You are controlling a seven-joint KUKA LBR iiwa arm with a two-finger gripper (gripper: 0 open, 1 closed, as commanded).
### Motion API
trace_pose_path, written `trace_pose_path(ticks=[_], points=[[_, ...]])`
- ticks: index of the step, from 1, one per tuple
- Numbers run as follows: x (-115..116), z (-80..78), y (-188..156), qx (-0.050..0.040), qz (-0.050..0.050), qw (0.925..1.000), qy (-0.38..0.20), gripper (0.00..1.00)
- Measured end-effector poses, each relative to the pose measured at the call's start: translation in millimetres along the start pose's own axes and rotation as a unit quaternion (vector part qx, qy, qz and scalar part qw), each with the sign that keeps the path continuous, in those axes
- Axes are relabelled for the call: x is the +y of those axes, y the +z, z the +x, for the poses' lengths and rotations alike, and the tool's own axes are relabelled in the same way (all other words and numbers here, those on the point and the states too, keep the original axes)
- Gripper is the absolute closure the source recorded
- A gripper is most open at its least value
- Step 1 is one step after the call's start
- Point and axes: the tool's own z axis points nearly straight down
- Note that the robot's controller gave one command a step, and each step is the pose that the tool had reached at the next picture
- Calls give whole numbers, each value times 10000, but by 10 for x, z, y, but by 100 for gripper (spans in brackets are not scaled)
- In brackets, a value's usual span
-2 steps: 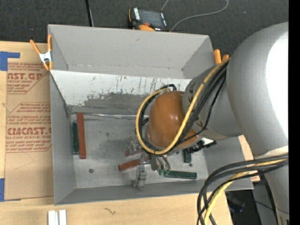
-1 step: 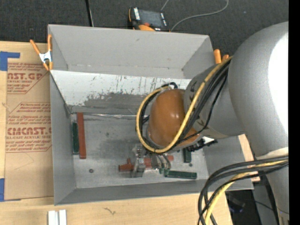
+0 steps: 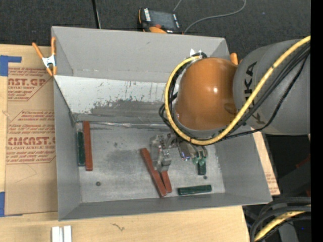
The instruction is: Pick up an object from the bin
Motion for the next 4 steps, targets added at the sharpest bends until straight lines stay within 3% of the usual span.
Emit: trace_pose_path(ticks=[1, 2, 3, 4], points=[[0, 15, 44, 38, -2, 10000, 6, 0], [-643, -13, 964, 81, 7, 9991, -406, 0], [-182, 30, 1413, 15, -12, 9988, -498, 0], [153, -471, 1425, 21, -13, 9880, -1546, 0]])
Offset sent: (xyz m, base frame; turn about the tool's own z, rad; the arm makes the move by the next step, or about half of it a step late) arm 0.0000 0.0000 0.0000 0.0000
